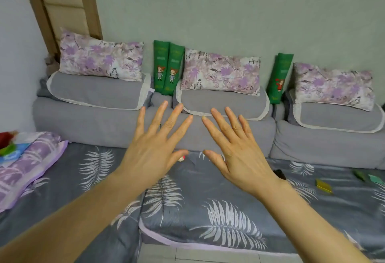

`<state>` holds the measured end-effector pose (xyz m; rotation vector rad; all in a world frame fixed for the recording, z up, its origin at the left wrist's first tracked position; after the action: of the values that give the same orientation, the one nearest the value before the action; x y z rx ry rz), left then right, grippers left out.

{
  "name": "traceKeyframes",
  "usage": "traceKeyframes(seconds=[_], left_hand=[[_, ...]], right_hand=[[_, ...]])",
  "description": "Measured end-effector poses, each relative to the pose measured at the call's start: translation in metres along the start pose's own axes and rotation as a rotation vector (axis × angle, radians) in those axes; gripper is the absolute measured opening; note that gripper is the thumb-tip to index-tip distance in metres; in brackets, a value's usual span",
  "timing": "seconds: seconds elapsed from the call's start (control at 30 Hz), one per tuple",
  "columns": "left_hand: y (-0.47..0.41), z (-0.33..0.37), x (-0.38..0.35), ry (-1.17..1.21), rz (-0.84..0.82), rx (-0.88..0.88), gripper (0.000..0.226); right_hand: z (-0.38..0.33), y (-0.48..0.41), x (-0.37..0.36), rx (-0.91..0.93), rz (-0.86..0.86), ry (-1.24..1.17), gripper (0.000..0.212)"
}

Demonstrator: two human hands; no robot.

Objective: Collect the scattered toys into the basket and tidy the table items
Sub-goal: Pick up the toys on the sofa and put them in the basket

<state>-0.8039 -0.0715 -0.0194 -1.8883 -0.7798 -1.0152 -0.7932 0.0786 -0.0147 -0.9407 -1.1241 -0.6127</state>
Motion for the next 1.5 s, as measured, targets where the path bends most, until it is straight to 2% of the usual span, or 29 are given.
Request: traceKeyframes(seconds=[0.2,0.47,0.7,0.8,1.0,1.17,1.23,1.33,1.4,1.5], left_hand=[[-0.092,-0.049,-0.088,-0.029,-0.037,0.014,0.078],[-0.192,-0.113,-0.207,-0.006,-0.163,0.133,0.078],[-0.208,-0.158,-0.339,0.078,-0.364,0.256,0.071],[-0.213,-0.177,-0.389,0.161,-0.401,0.275,0.072],[-0.184,-0.201,-0.493,0.331,-0.498,0.362,0.069],[-0.100,-0.183,-0.604,0.540,-0.754,0.550,0.079],[-0.065,-0.166,-0.640,0.622,-0.858,0.647,0.084],[-0.029,-0.136,-0.683,0.717,-1.036,0.710,0.105],[-0.016,-0.120,-0.706,0.745,-1.132,0.735,0.108],[-0.007,-0.108,-0.737,0.759,-1.120,0.742,0.109]], right_hand=[[0.053,-0.106,-0.073,0.030,-0.020,-0.013,0.063],[0.116,-0.246,-0.169,0.143,-0.085,-0.060,0.065],[0.111,-0.335,-0.281,0.262,-0.203,-0.141,0.062],[0.099,-0.364,-0.326,0.268,-0.252,-0.173,0.062],[0.073,-0.404,-0.425,0.246,-0.350,-0.230,0.063],[0.042,-0.405,-0.532,0.280,-0.523,-0.320,0.067],[0.027,-0.403,-0.576,0.326,-0.583,-0.345,0.077],[0.003,-0.396,-0.638,0.381,-0.663,-0.339,0.093],[-0.012,-0.388,-0.677,0.429,-0.725,-0.360,0.092],[-0.035,-0.381,-0.719,0.487,-0.809,-0.364,0.081]])
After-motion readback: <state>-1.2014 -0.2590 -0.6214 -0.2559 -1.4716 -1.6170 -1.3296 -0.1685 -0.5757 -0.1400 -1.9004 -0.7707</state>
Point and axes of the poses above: each hand's wrist, its own y-axis away from the middle knuckle, its own x-axis out of the back of the hand, z = x × y, the point moved 8 cm from there along -y, towards the middle knuckle, and after that the axes turned 10 degrees about -z, right-handed, at the moved point
